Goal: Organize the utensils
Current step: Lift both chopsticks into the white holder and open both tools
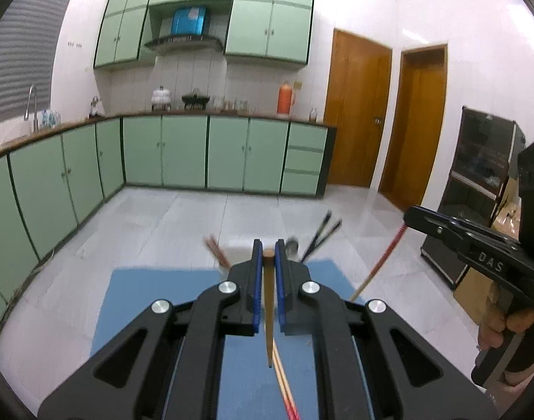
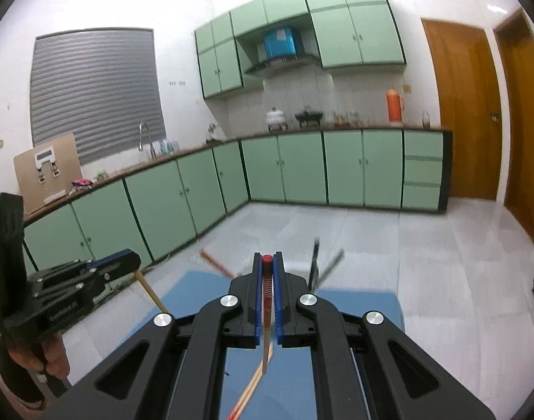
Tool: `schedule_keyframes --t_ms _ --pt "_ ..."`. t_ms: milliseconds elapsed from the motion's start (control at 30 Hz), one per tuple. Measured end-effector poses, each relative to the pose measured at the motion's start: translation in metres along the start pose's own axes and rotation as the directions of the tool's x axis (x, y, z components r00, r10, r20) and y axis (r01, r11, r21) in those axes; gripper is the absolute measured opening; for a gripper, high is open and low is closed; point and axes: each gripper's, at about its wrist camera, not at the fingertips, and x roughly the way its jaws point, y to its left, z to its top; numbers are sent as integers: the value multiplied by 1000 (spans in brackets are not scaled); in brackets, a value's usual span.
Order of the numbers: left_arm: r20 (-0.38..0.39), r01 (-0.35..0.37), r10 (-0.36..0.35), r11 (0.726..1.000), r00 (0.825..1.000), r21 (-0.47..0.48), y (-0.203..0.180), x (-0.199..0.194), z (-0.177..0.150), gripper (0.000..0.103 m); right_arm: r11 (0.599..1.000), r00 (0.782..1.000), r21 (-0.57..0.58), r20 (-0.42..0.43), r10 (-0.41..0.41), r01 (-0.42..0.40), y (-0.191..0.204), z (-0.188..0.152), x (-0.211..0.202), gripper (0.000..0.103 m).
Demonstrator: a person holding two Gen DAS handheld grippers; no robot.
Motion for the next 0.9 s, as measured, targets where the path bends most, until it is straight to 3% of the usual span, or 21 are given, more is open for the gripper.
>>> schedule_keyframes --t_ms 200,400,633,900 --pt "139 -13 10 1000 990 18 -9 13 48 6 999 997 -29 80 -19 21 1 50 23 6" --pt "209 -71 60 996 976 47 -16 50 79 6 997 992 -47 108 -60 66 -3 76 58 6" --pt "173 -88 81 996 982 29 -8 115 68 6 996 996 -36 37 -86 87 -17 61 116 6" --pt "28 -73 73 997 997 8 13 160 36 11 997 997 -58 -60 -55 52 -15 31 143 6"
